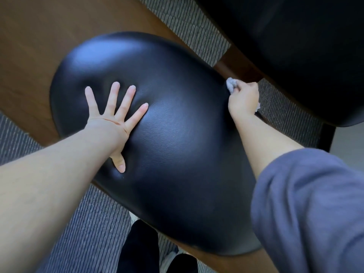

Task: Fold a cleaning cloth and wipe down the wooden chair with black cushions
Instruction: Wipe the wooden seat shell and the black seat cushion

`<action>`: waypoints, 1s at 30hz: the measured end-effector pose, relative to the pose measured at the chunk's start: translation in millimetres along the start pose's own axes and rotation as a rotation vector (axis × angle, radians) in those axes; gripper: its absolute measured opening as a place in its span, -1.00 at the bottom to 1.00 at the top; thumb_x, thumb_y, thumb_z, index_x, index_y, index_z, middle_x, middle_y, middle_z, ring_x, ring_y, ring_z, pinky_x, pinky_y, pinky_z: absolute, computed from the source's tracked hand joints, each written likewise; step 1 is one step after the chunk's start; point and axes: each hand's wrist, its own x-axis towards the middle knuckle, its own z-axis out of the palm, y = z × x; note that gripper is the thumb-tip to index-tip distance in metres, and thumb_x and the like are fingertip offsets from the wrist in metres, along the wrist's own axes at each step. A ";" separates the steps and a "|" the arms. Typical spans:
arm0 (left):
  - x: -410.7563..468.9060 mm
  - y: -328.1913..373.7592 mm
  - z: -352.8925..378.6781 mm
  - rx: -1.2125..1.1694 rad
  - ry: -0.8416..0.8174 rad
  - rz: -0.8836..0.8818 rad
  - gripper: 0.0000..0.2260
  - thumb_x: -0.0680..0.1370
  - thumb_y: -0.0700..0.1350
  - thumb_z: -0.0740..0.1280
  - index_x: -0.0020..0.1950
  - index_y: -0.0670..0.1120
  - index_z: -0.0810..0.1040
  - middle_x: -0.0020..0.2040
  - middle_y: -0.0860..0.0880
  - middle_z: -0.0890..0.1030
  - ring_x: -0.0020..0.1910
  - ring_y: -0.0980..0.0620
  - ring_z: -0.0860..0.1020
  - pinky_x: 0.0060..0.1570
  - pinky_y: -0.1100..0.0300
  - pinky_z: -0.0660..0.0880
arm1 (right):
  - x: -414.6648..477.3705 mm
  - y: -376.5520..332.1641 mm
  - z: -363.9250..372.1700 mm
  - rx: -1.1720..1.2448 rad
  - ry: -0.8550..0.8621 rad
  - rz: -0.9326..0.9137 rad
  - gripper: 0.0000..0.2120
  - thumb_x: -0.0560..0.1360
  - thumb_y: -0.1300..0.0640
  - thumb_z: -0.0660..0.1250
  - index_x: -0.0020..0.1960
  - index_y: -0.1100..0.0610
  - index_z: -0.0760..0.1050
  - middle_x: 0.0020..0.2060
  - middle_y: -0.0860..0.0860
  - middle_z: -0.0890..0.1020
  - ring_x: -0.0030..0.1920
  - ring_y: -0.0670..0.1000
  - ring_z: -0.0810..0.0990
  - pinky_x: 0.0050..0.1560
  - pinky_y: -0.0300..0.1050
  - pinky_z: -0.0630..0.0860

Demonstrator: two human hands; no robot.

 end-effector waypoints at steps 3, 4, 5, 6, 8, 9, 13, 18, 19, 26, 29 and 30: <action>-0.1 -0.1 0.2 0.002 0.006 0.006 0.44 0.07 0.47 0.49 0.14 0.02 -0.78 0.16 -0.22 -0.79 0.28 -0.39 -0.63 0.19 -0.59 -0.26 | -14.1 -11.1 0.5 -0.021 0.014 -0.034 -0.70 0.57 0.27 0.16 0.17 0.12 0.59 0.17 0.10 0.45 0.18 0.12 0.44 0.03 -0.13 0.31; -0.4 -0.2 0.1 0.003 0.007 0.004 0.44 0.07 0.47 0.49 0.13 0.02 -0.78 0.16 -0.22 -0.79 0.28 -0.39 -0.63 0.20 -0.59 -0.26 | -24.9 -9.7 -0.6 0.007 0.003 -0.104 -0.71 0.56 0.27 0.17 0.16 0.13 0.60 0.14 0.10 0.46 0.14 0.13 0.45 0.05 -0.09 0.35; -0.9 -0.2 -0.1 0.004 0.007 0.000 0.44 0.07 0.47 0.49 0.13 0.02 -0.78 0.15 -0.23 -0.79 0.28 -0.39 -0.63 0.20 -0.59 -0.26 | -39.4 -5.3 -1.9 0.026 -0.013 -0.191 -0.72 0.54 0.28 0.18 0.14 0.13 0.60 0.10 0.11 0.47 0.09 0.13 0.46 0.04 -0.07 0.37; -1.1 -0.4 -0.1 0.004 0.006 -0.003 0.44 0.07 0.47 0.49 0.13 0.02 -0.78 0.14 -0.23 -0.79 0.28 -0.39 -0.63 0.20 -0.59 -0.26 | -55.5 0.6 -3.5 0.035 -0.037 -0.285 -0.72 0.53 0.28 0.19 0.12 0.12 0.61 0.06 0.10 0.48 0.04 0.12 0.47 0.01 -0.08 0.38; -1.5 -0.2 0.1 0.000 0.010 -0.008 0.44 0.07 0.48 0.49 0.12 0.02 -0.78 0.15 -0.23 -0.79 0.28 -0.39 -0.63 0.21 -0.59 -0.25 | -83.8 13.1 -10.4 0.047 -0.112 -0.445 -0.71 0.52 0.29 0.21 0.12 0.07 0.61 0.00 0.03 0.47 -0.01 0.07 0.45 -0.05 -0.10 0.38; -1.7 0.1 0.1 -0.002 0.016 -0.009 0.44 0.07 0.48 0.48 0.12 0.02 -0.78 0.15 -0.22 -0.79 0.29 -0.39 -0.63 0.21 -0.59 -0.24 | -90.5 18.5 -13.9 0.047 -0.140 -0.490 -0.71 0.53 0.28 0.22 0.12 0.04 0.61 -0.02 -0.01 0.45 -0.02 0.05 0.44 -0.07 -0.11 0.37; -2.1 0.8 2.7 0.004 0.036 -0.010 0.44 0.07 0.48 0.48 0.12 0.02 -0.78 0.15 -0.22 -0.79 0.30 -0.39 -0.62 0.21 -0.59 -0.25 | -76.2 16.6 -12.1 0.050 -0.025 -0.318 -0.73 0.56 0.23 0.20 0.14 0.03 0.61 -0.02 -0.03 0.43 0.01 0.08 0.47 -0.06 -0.06 0.42; -4.3 1.0 3.7 0.007 0.074 -0.009 0.44 0.05 0.50 0.47 0.15 0.03 -0.76 0.17 -0.21 -0.78 0.33 -0.38 -0.60 0.23 -0.58 -0.23 | -136.2 -15.1 3.0 0.148 -0.062 -0.328 -0.73 0.47 0.31 0.24 0.04 0.10 0.64 -0.04 0.09 0.50 -0.03 0.12 0.47 -0.07 -0.10 0.32; -5.2 0.7 4.1 0.005 0.085 -0.009 0.44 0.04 0.50 0.47 0.18 0.03 -0.75 0.20 -0.21 -0.77 0.33 -0.38 -0.60 0.23 -0.58 -0.23 | -161.5 -16.4 2.0 0.188 -0.118 -0.433 -0.74 0.45 0.32 0.27 0.03 0.11 0.65 -0.07 0.10 0.50 -0.07 0.11 0.45 -0.08 -0.11 0.32; -11.0 -1.9 9.3 -0.007 0.164 0.041 0.44 0.05 0.50 0.47 0.31 0.05 -0.67 0.34 -0.20 -0.68 0.37 -0.36 -0.57 0.24 -0.57 -0.22 | -189.5 6.0 -19.0 0.161 -0.273 -0.642 -0.72 0.50 0.20 0.19 0.06 0.07 0.64 -0.10 0.01 0.47 -0.10 0.11 0.47 -0.14 0.06 0.49; -12.6 -2.8 11.0 0.004 0.180 0.059 0.43 0.07 0.49 0.47 0.34 0.05 -0.65 0.36 -0.19 -0.66 0.38 -0.36 -0.56 0.25 -0.56 -0.21 | -170.2 7.0 -22.7 0.120 -0.193 -0.373 -0.74 0.54 0.23 0.23 0.08 0.00 0.62 -0.08 -0.09 0.39 -0.05 0.05 0.44 -0.07 0.08 0.50; -13.1 -3.1 10.3 0.004 0.179 0.060 0.43 0.07 0.49 0.48 0.35 0.05 -0.64 0.36 -0.19 -0.66 0.38 -0.36 -0.56 0.25 -0.56 -0.21 | -175.9 5.0 -23.2 0.114 -0.197 -0.375 -0.74 0.53 0.23 0.23 0.07 0.00 0.62 -0.08 -0.07 0.40 -0.05 0.06 0.43 -0.08 0.09 0.49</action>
